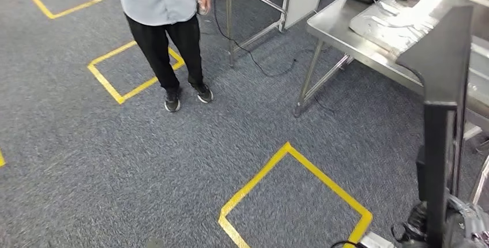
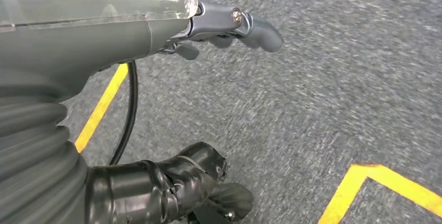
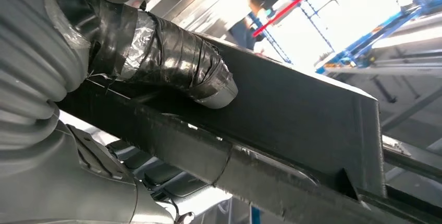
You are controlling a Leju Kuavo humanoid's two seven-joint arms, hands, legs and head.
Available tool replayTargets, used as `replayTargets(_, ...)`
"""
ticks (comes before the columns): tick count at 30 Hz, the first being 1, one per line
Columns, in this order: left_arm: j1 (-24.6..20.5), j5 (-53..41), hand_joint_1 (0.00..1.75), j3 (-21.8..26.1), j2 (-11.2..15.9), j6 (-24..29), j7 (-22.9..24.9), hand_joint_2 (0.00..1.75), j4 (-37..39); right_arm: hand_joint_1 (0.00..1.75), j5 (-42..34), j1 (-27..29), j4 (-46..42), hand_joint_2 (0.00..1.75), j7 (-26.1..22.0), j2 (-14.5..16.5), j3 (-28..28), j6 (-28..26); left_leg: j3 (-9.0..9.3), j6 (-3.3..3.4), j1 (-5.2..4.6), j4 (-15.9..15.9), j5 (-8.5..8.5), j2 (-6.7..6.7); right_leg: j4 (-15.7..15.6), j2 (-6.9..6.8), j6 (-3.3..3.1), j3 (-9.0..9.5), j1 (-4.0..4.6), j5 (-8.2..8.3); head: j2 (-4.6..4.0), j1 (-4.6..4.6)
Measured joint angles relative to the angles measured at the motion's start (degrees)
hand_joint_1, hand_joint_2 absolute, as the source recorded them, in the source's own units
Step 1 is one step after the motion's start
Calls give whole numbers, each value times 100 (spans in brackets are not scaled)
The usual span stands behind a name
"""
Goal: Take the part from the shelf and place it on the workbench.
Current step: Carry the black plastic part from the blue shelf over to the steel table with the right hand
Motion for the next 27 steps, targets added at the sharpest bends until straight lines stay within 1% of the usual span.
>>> replayTargets(1,-1,-1,0,1,-1,-3,-2,175,0,175,0,3,1,175,1,-1,0,0,7,16,-12,-39,13,43,0,77,46,-23,-11,12,0,-1)
replayTargets(2,-1,-2,0,3,-3,-6,-2,175,0,175,0,10,-1,175,3,-1,-1,-1,20,48,-7,-62,28,121,-12,133,83,-30,-33,23,0,-2)
replayTargets(3,-4,-2,0,5,-3,-8,-3,175,0,175,0,20,-2,175,5,-2,-1,-2,44,83,3,-100,44,196,10,82,113,-42,-26,7,0,1)
replayTargets(4,-10,-3,0,8,-4,-9,-5,175,0,175,0,23,-3,175,8,-2,-1,-3,68,113,21,-142,61,278,114,-46,139,-91,-16,-58,0,12)
replayTargets(5,-16,-5,0,10,-5,-12,-7,175,0,175,0,14,-4,175,11,-2,-1,-3,87,136,32,-172,71,362,339,-231,164,-197,-9,-187,0,23)
replayTargets(6,-19,-9,0,11,-3,-16,-9,175,0,175,1,5,-2,175,13,-2,-1,-3,99,147,23,-181,67,442,661,-431,193,-359,-3,-351,0,34)
replayTargets(7,-15,-14,0,11,-3,-21,-11,175,0,175,1,-5,0,175,14,-3,-1,-2,106,153,17,-180,56,533,1024,-545,219,-547,-13,-508,0,41)
replayTargets(8,-5,-20,0,12,-3,-26,-11,175,0,175,2,-8,3,175,17,-3,-1,-2,113,154,12,-176,41,624,1315,-604,240,-700,-24,-598,0,41)
replayTargets(9,3,-24,0,13,-3,-29,-11,175,0,175,2,-4,5,175,19,-4,-1,-2,125,152,10,-172,22,710,1426,-633,251,-763,-33,-578,-1,41)
replayTargets(10,5,-26,0,14,-3,-30,-12,175,0,175,2,0,6,175,21,-4,-1,-2,146,147,10,-170,0,791,1319,-656,254,-711,-38,-449,-1,41)
replayTargets(11,2,-27,0,15,-3,-30,-14,175,0,175,2,1,6,175,26,-4,-1,-2,178,140,10,-169,-24,863,995,-703,243,-541,-37,-240,-1,41)
replayTargets(12,-4,-28,0,16,-3,-30,-17,175,0,175,2,-1,5,175,30,-4,-1,-2,212,127,9,-174,-49,925,593,-812,220,-328,-21,-65,-1,41)
replayTargets(13,-11,-29,0,16,-3,-30,-20,175,0,175,3,-3,4,175,38,-4,-1,-2,244,107,-3,-176,-74,981,243,-917,185,-144,11,56,-1,41)
replayTargets(14,-16,-30,0,17,-3,-30,-23,175,0,175,3,-5,2,175,45,-4,-1,-2,267,83,-15,-183,-94,1027,12,-995,144,-27,42,109,0,39)
replayTargets(15,-20,-30,0,18,-3,-30,-25,175,0,175,4,-7,1,175,52,-4,-1,-2,288,58,-28,-192,-109,1071,-71,-1031,109,8,71,92,0,38)
replayTargets(16,-24,-30,0,19,-3,-30,-27,175,0,175,5,-3,0,175,62,-4,-1,-2,310,31,-40,-205,-119,1120,-81,-986,77,1,87,88,0,38)
replayTargets(17,-28,-30,0,19,-4,-31,-28,175,0,175,6,3,-1,175,69,-4,-1,-2,335,1,-43,-217,-135,1150,-98,-923,44,7,71,95,0,35)
replayTargets(18,-35,-30,0,20,-4,-31,-29,175,0,175,6,11,0,175,75,-4,-1,-3,352,-26,-40,-195,-170,1115,-127,-869,17,24,54,103,0,36)
replayTargets(19,-41,-28,0,20,-4,-32,-31,175,0,175,6,17,0,175,79,-4,-2,-3,322,-47,-36,-89,-254,1023,-158,-817,-18,45,35,113,0,33)
replayTargets(20,-45,-26,0,21,-3,-32,-32,175,0,175,8,16,1,175,79,-4,-2,-3,229,-62,-32,135,-393,894,-184,-770,-53,67,15,120,0,31)
replayTargets(21,-45,-22,0,21,-3,-32,-33,175,0,175,11,13,2,175,79,-4,-3,-3,66,-65,-26,484,-575,762,-188,-724,-76,74,15,116,-1,31)
replayTargets(22,-39,-19,0,22,-2,-33,-33,175,0,175,14,8,3,175,79,-4,-3,-2,-142,-68,-26,898,-761,684,-181,-670,-98,75,17,108,-1,28)
replayTargets(23,-26,-13,0,23,-2,-33,-33,175,0,175,16,6,4,175,79,-4,-3,-2,-340,-71,-26,1264,-876,648,-168,-603,-110,76,20,99,-1,30)
replayTargets(24,-12,-8,0,23,-1,-34,-33,175,0,175,17,7,4,175,79,-4,-3,-2,-472,-74,-26,1474,-884,635,-152,-526,-117,78,22,90,0,29)
replayTargets(25,-2,-3,0,24,-1,-34,-33,175,0,175,17,8,4,175,79,-4,-3,-2,-504,-73,-25,1458,-766,629,-134,-443,-115,83,21,79,0,29)
replayTargets(26,3,3,0,24,0,-34,-33,175,0,175,17,9,4,175,79,-4,-3,-2,-430,-70,-20,1213,-544,606,-112,-357,-106,90,18,65,0,29)
replayTargets(27,3,6,0,25,1,-34,-33,175,0,175,17,9,4,175,79,-4,-3,-2,-290,-62,-10,827,-299,534,-85,-280,-89,94,13,47,-1,29)
